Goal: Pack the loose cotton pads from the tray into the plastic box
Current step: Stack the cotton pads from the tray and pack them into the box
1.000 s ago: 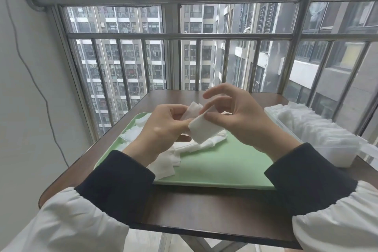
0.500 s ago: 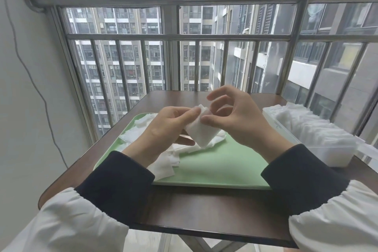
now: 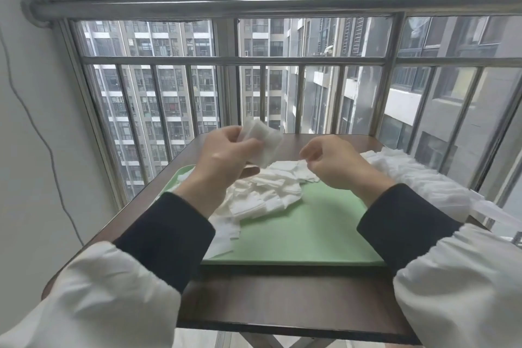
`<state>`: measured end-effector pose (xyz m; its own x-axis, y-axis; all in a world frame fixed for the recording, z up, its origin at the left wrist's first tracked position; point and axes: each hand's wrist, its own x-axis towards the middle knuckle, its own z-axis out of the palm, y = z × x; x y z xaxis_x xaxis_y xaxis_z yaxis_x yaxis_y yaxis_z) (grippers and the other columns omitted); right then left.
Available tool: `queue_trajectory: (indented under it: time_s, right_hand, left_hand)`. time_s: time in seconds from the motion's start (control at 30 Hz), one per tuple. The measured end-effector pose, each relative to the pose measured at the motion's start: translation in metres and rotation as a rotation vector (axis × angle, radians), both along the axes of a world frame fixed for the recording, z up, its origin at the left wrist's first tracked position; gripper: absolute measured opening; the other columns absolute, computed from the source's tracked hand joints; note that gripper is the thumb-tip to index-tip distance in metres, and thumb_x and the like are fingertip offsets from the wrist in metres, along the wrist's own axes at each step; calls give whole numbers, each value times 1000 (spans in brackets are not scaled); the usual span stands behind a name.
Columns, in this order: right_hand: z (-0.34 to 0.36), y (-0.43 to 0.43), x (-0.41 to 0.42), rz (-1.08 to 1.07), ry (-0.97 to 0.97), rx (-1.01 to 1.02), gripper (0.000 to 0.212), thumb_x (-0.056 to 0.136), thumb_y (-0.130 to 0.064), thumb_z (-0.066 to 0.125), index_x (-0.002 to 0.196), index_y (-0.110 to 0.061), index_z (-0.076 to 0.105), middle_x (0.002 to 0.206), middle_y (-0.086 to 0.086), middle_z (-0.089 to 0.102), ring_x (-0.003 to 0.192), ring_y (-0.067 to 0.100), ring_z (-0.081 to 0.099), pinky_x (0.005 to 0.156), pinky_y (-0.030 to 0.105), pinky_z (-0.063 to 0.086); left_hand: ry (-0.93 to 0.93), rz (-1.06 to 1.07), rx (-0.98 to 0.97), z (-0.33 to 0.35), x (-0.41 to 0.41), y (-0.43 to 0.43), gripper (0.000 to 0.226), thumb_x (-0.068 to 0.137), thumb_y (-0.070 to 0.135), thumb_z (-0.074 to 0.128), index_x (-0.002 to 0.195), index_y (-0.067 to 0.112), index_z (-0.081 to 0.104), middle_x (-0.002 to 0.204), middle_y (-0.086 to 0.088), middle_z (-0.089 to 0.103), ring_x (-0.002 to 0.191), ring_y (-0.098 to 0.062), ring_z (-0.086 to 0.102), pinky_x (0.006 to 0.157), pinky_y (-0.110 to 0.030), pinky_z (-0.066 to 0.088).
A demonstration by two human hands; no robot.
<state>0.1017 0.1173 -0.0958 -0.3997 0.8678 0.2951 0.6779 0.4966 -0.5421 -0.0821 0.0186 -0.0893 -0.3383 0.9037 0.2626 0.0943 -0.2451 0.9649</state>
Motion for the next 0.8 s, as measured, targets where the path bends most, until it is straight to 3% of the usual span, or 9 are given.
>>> queue_trajectory:
  time_s: [0.1,0.27,0.37,0.57,0.7,0.8]
  right_hand:
    - [2,13,-5,-7,-221,1,35,90,-1,59,118,-19,67,118,1,62,108,19,58,87,25,43]
    - [-3,27,-11,29,-303,-1,28,83,-10,76,106,-23,67,112,0,58,98,19,56,80,26,42]
    - [-12,34,-13,31,-370,34,32,81,-13,77,110,-21,68,113,0,58,99,19,57,79,25,43]
    - [-27,45,-18,18,-354,113,24,89,-14,67,112,-19,70,114,3,63,104,23,61,82,30,49]
    - [-35,46,-18,-1,-340,135,13,89,-12,64,96,-20,72,105,6,68,95,29,65,87,40,55]
    - [-35,45,-13,-14,-260,173,15,90,-10,60,89,-17,73,99,1,67,92,24,64,82,34,52]
  left_hand:
    - [29,23,-10,16,11,17,16,85,8,73,94,21,67,101,-5,72,85,-19,73,59,-20,57]
    - [18,76,-89,12,21,47,21,89,7,67,110,12,67,113,-11,69,99,-27,71,66,-26,63]
    - [6,64,-88,3,20,54,23,88,7,67,111,11,67,110,-12,71,98,-27,72,68,-26,63]
    - [33,41,-70,-8,18,53,14,88,10,68,94,22,66,102,-6,71,88,-20,71,61,-21,60]
    - [66,26,-59,-12,22,51,13,86,11,70,90,23,69,98,-7,72,87,-21,71,62,-24,61]
    - [88,39,-55,-16,23,52,14,87,9,68,90,22,68,97,-6,70,84,-20,69,59,-22,59]
